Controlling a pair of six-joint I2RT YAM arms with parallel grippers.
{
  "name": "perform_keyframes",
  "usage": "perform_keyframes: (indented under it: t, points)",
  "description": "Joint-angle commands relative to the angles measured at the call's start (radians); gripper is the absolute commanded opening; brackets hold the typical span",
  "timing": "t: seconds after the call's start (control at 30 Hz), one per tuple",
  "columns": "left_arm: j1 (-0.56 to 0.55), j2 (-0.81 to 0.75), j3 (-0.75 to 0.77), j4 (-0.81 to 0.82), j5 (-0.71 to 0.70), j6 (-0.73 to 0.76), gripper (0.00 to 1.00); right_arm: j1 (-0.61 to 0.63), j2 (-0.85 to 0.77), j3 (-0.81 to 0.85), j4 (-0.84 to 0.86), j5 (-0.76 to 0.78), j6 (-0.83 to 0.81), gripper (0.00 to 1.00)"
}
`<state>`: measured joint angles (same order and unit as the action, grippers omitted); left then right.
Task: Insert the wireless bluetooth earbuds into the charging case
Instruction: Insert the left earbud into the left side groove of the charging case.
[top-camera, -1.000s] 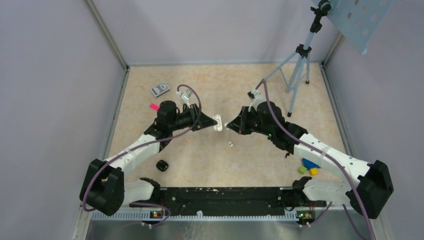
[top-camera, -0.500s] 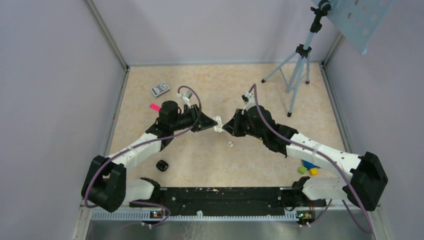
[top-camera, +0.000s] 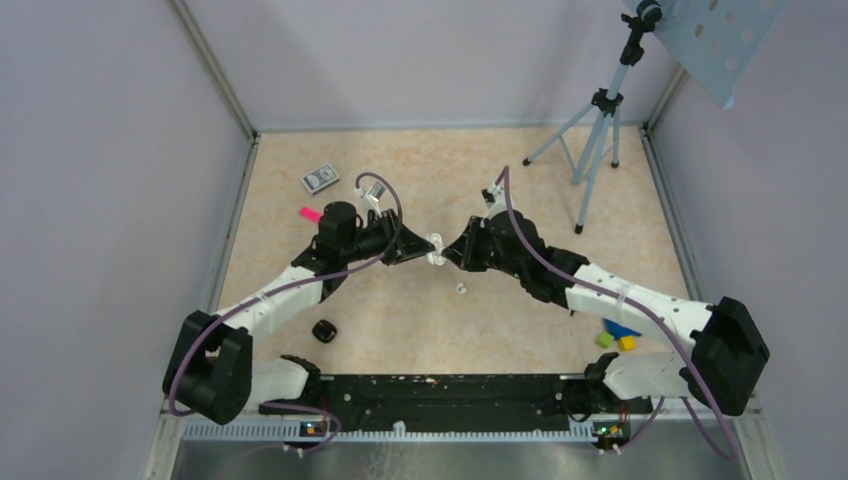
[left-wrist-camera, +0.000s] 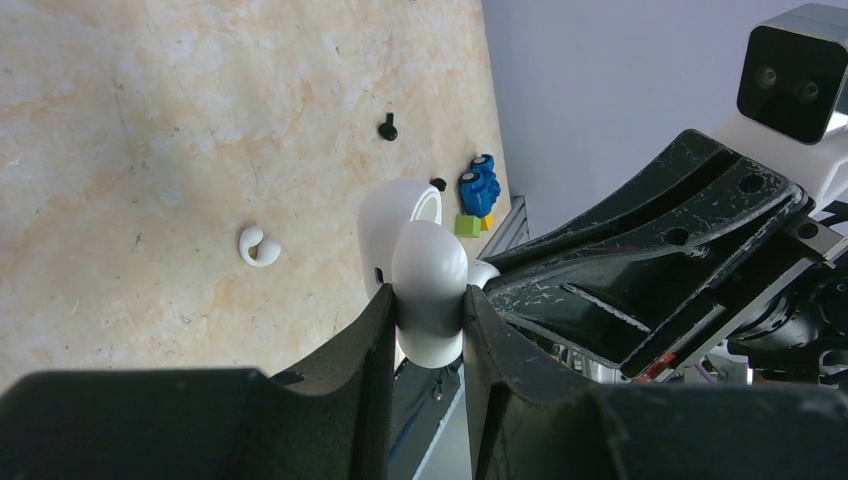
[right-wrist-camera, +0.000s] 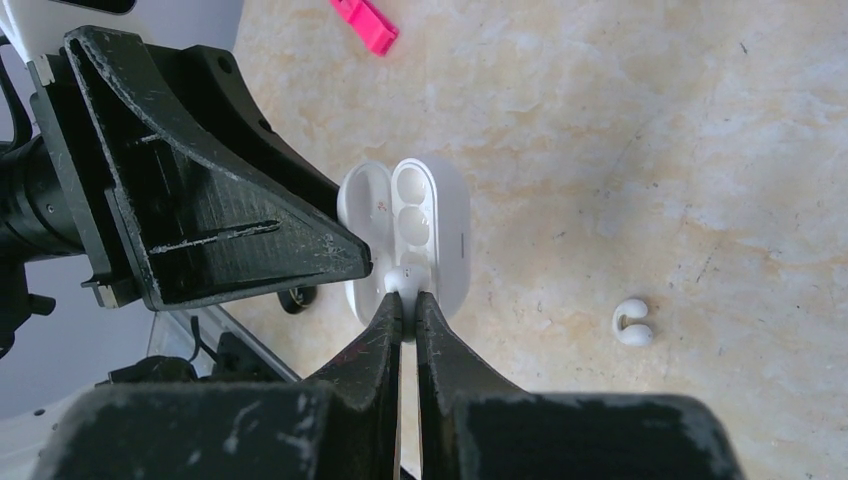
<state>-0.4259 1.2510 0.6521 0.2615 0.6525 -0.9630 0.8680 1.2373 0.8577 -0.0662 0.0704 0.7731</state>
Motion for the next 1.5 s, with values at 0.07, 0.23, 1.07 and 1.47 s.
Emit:
perform_keyframes:
  t: [0.07, 0.23, 1.07, 1.47]
  points:
    - [0.001, -0.015, 0.018, 0.036, -0.005, -0.021, 0.01, 0.007, 0.024, 0.036, 0.051, 0.038, 0.029, 0.0]
    - [0.001, -0.016, 0.017, 0.032, -0.007, -0.028, 0.01, 0.033, 0.039, 0.055, 0.002, 0.105, 0.028, 0.0]
    - [0.0, -0.032, 0.017, -0.022, -0.01, -0.021, 0.01, 0.192, 0.056, 0.017, 0.039, 0.44, -0.014, 0.0]
    - [0.0, -0.025, 0.028, -0.024, 0.004, -0.019, 0.0, 0.209, 0.09, 0.017, 0.049, 0.453, -0.021, 0.0]
